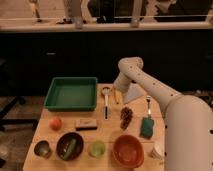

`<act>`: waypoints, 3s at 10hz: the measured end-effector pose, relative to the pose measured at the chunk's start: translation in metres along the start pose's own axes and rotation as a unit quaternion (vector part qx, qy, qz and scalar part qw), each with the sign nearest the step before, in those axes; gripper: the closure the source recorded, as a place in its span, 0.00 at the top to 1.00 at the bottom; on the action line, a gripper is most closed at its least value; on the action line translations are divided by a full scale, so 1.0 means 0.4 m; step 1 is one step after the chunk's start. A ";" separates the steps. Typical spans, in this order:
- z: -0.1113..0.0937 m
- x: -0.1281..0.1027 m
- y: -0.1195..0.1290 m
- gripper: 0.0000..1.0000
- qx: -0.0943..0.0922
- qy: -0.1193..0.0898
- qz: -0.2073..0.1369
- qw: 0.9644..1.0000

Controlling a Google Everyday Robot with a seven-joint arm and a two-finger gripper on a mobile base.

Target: Place banana in red bowl

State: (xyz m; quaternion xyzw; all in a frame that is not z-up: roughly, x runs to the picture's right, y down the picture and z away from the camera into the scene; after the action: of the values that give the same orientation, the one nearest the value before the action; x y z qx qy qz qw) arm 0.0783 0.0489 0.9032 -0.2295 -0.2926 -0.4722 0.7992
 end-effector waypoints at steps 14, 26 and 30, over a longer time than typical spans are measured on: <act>0.066 0.172 0.005 0.69 0.001 -0.022 0.045 0.999; 0.111 0.141 0.048 0.69 -0.011 -0.041 0.079 0.996; 0.129 0.147 0.054 0.69 -0.020 -0.046 0.091 0.995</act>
State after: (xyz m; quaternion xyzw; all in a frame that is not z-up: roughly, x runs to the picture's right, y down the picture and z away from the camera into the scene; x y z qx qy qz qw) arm 0.1071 0.0551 0.9788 -0.2924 -0.2977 -0.3924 0.8197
